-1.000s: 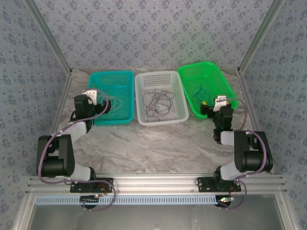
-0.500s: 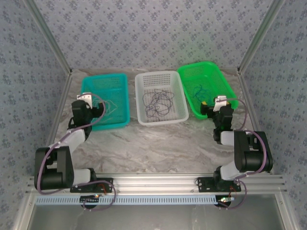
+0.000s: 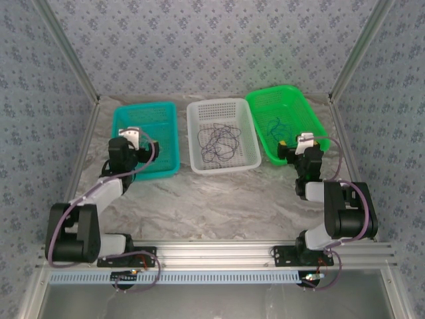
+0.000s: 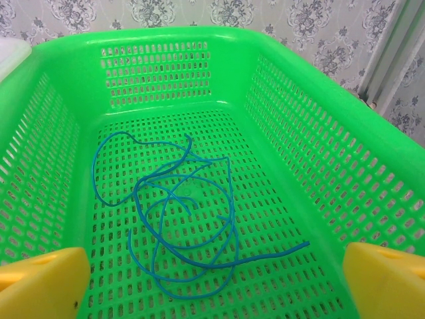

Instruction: Untangle the cables

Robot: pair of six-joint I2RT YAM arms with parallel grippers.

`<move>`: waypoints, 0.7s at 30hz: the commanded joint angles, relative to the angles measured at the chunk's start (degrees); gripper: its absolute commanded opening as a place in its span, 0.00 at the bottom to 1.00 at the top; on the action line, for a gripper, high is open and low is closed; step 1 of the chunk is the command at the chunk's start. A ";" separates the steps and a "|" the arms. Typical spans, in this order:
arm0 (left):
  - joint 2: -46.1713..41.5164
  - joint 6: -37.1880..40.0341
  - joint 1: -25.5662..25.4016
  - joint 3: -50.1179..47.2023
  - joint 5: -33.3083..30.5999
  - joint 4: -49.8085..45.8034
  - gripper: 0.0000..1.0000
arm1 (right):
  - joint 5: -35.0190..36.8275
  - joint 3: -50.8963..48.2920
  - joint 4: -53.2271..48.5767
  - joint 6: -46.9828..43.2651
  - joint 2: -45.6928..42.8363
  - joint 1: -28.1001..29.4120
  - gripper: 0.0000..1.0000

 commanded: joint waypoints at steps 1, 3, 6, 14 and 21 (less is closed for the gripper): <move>2.04 2.96 2.45 2.27 3.14 -3.42 0.99 | -0.83 -0.42 -6.20 1.30 1.67 -0.49 1.00; 1.30 3.78 3.54 -0.85 3.60 1.07 0.99 | -0.89 -0.44 -6.22 1.31 1.69 -0.45 1.00; 1.42 4.19 5.11 -4.35 6.73 6.58 0.99 | -0.91 -0.47 -6.21 1.33 1.69 -0.49 1.00; 9.49 4.87 6.70 -4.71 10.98 14.74 1.00 | -0.96 -0.42 -6.24 1.43 1.72 -0.53 1.00; 9.53 3.17 7.66 -7.42 9.74 19.87 0.99 | -1.07 -0.45 -6.28 1.38 1.65 -0.57 1.00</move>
